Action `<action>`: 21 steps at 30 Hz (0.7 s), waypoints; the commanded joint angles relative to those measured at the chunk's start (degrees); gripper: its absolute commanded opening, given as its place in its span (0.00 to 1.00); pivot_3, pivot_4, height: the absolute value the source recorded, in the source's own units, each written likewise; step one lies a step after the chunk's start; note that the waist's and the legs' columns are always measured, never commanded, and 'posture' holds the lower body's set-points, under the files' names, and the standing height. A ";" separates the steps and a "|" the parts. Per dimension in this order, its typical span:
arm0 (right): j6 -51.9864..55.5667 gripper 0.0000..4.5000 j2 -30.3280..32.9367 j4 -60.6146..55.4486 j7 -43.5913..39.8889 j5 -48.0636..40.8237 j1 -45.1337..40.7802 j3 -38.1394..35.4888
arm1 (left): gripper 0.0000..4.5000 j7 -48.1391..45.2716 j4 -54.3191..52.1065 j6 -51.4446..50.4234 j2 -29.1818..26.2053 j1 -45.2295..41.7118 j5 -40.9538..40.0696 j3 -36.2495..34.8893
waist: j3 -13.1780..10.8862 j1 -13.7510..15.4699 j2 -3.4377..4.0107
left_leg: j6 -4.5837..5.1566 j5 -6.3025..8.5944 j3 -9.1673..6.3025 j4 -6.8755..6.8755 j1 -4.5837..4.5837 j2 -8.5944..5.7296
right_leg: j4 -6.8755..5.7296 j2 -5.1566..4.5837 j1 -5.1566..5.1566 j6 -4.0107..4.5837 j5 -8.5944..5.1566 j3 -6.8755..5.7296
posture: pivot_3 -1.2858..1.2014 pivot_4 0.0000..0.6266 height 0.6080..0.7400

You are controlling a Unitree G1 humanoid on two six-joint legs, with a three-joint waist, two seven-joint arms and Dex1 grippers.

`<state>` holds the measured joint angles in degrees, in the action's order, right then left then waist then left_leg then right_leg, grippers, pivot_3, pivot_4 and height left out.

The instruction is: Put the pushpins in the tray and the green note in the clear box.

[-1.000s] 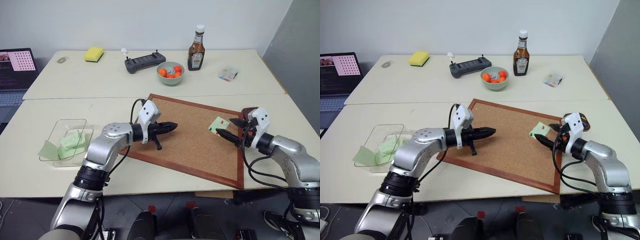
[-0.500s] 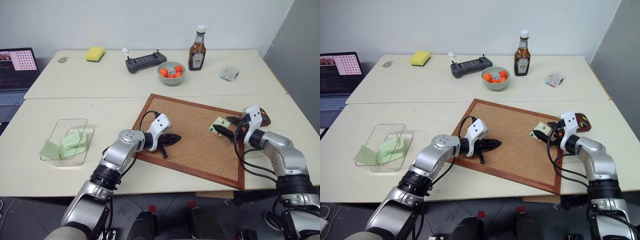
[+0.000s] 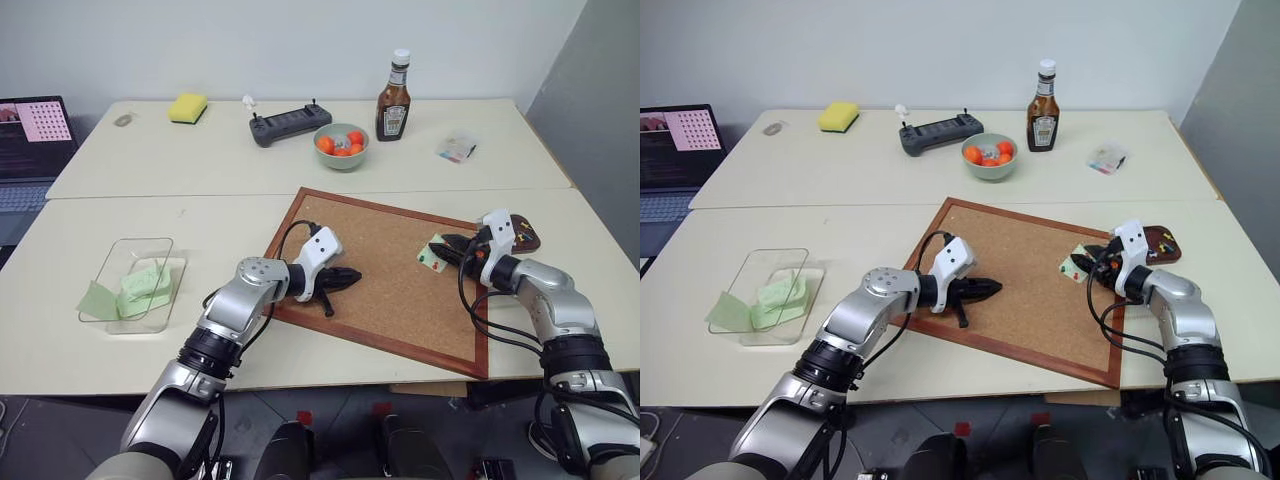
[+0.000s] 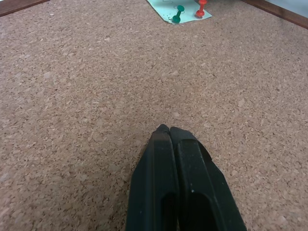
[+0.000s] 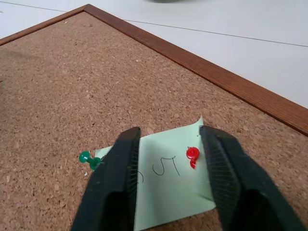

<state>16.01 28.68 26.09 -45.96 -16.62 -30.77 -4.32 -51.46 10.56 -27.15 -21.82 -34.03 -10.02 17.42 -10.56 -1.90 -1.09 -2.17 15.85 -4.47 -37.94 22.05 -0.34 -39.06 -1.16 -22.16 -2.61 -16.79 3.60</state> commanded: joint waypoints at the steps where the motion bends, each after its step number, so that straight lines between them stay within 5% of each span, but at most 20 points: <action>1: -2.46 0.24 0.24 0.62 0.47 1.13 -1.61 -0.51 | 0.00 -0.34 -1.37 -0.89 -0.37 0.44 0.43 -0.14 | 0.00 0.00 0.00 | 0.00 0.00 0.00 0.00 0.00 0.00 | -0.01 0.00 0.00 0.00 0.00 0.00 | 0.52 0.24 1.00; 7: -3.79 0.00 0.42 0.88 0.41 1.89 -1.70 -0.55 | 0.00 -0.55 -1.29 -1.14 -0.37 0.24 0.40 -0.15 | 0.00 -0.01 0.01 | 0.00 0.00 0.00 0.00 0.00 0.00 | -0.01 0.00 0.00 0.00 0.00 0.00 | 0.52 0.24 1.00; 21: -2.39 0.00 0.97 -4.17 -1.05 -0.93 -0.87 -2.98 | 0.00 0.24 0.06 -1.44 0.22 -1.04 1.58 0.10 | 0.00 -0.01 0.01 | 0.00 0.00 0.00 0.00 0.00 0.00 | -0.01 0.00 0.00 0.00 0.00 0.01 | 0.52 0.24 1.00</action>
<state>13.32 28.96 26.78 -46.07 -14.93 -30.90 -5.41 -51.79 10.03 -28.32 -21.92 -34.37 -9.44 17.34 -10.55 -1.91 -1.08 -2.18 15.84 -4.47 -37.95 22.05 -0.34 -39.07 -1.16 -22.16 -2.61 -16.78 3.61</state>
